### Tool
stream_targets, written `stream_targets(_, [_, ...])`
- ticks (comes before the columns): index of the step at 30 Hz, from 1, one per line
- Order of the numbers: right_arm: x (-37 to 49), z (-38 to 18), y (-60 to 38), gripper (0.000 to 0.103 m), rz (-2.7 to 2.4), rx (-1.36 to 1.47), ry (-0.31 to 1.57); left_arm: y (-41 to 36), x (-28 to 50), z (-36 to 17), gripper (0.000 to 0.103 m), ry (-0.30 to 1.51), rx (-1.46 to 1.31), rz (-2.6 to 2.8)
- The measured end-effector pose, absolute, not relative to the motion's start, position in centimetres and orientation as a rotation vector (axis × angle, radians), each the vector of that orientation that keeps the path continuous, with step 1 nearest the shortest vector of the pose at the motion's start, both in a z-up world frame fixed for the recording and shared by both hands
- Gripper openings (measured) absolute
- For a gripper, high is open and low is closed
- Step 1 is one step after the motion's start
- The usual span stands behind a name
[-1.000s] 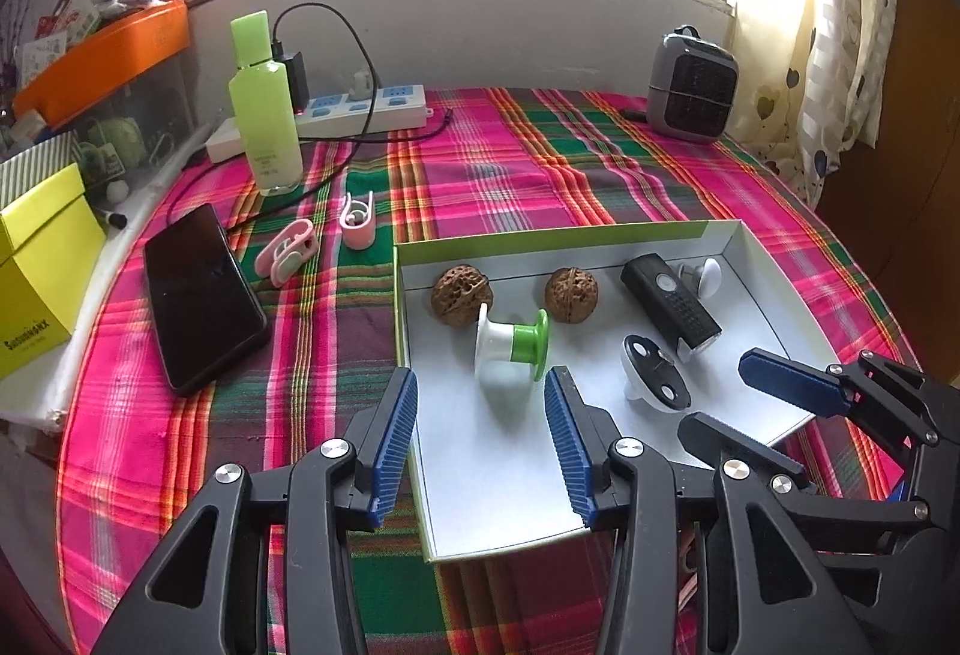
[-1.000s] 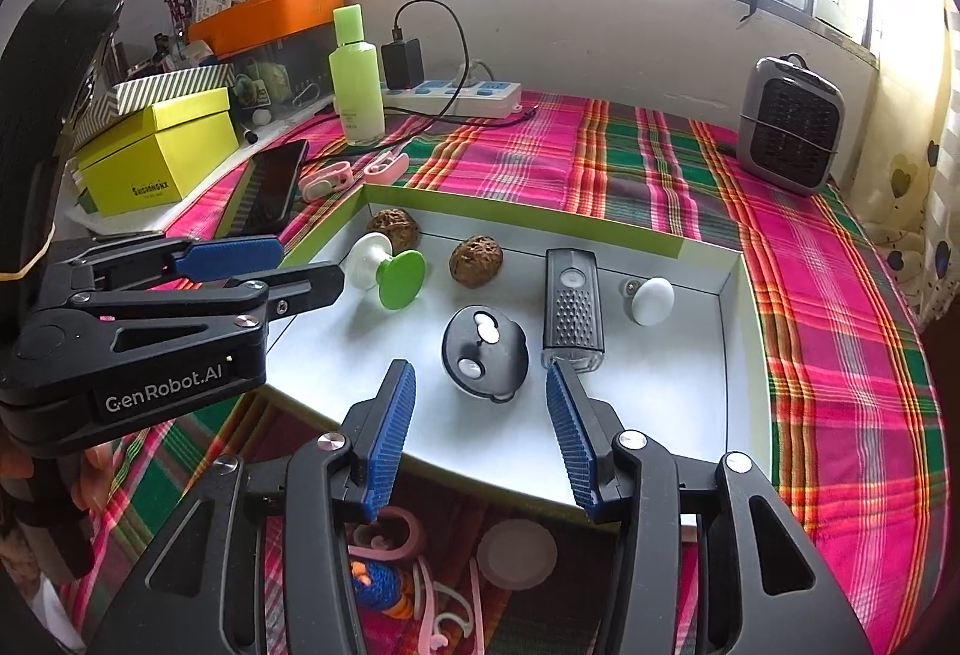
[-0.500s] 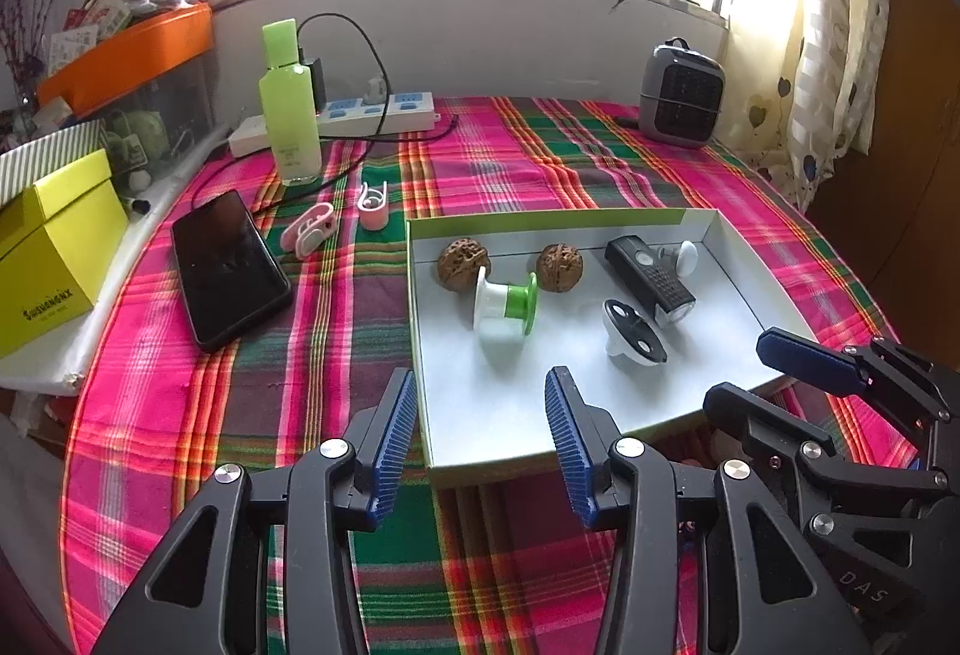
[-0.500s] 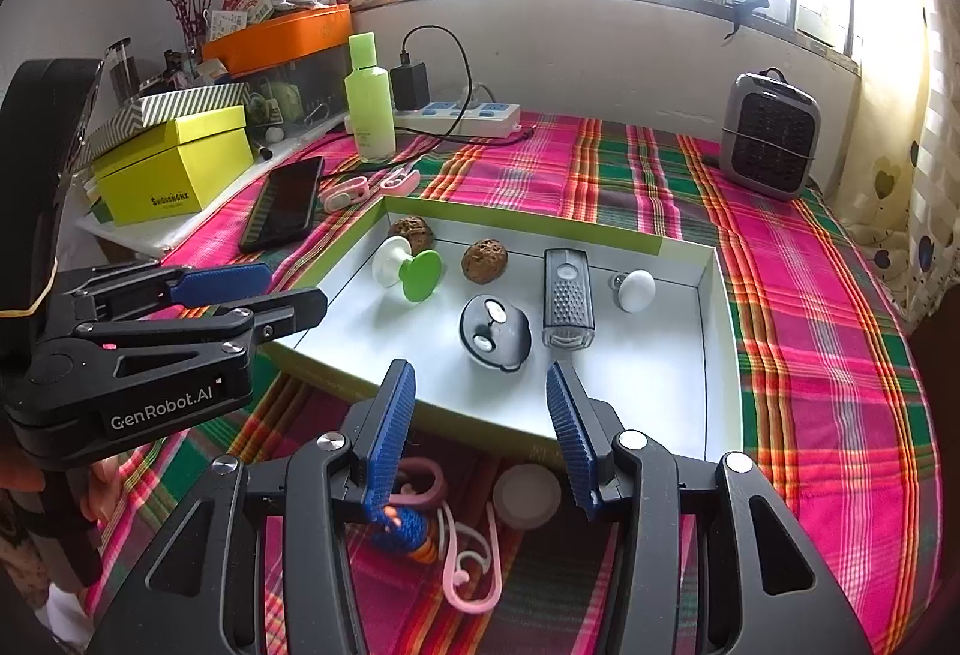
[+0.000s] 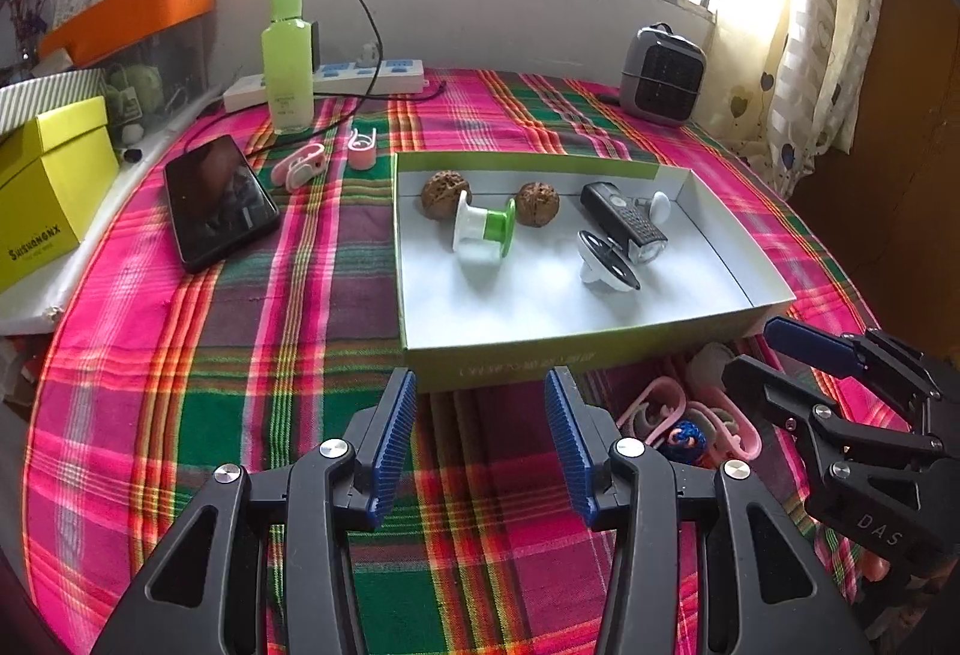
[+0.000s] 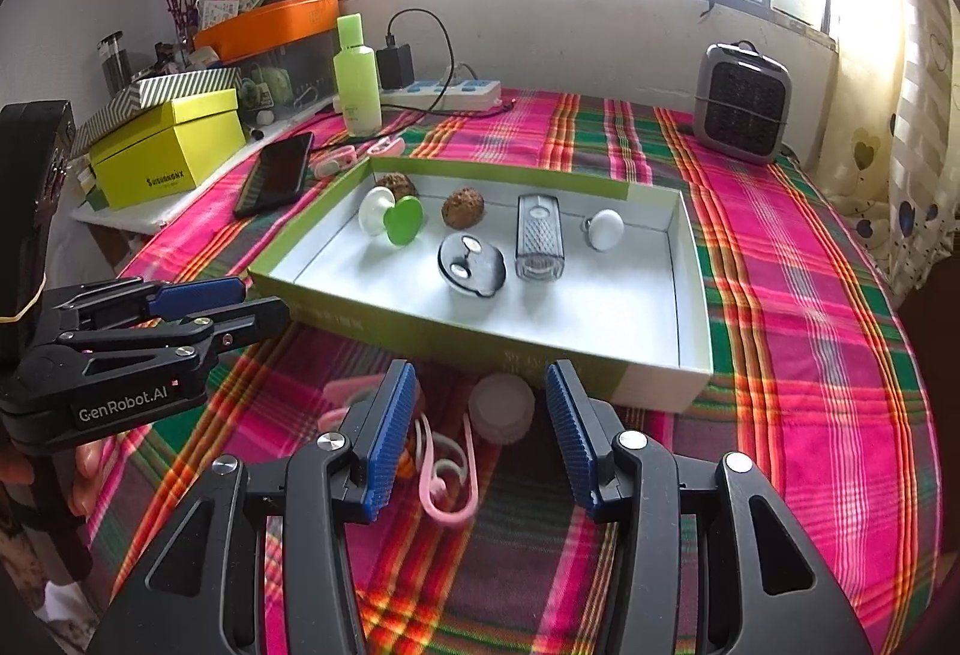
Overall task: Organize objects
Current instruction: 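Withdraw both open tools from the box toward the pink clips, then grasp a pink clip with the right tool while the left tool grasps another pink clip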
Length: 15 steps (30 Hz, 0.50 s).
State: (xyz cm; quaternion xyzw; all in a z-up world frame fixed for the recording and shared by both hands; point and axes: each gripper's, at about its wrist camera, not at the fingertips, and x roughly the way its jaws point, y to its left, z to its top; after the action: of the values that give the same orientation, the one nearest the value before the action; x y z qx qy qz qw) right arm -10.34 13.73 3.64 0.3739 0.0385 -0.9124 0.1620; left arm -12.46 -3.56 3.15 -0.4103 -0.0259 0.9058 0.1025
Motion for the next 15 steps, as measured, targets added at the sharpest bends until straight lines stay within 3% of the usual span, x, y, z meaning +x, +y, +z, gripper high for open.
stream_targets(15, [-8.9, 2.1, 15.0, 0.047, -2.578, 1.139, 0.075, -1.5, -11.9, 1.1, 0.044, -0.076, -1.272, 2.538])
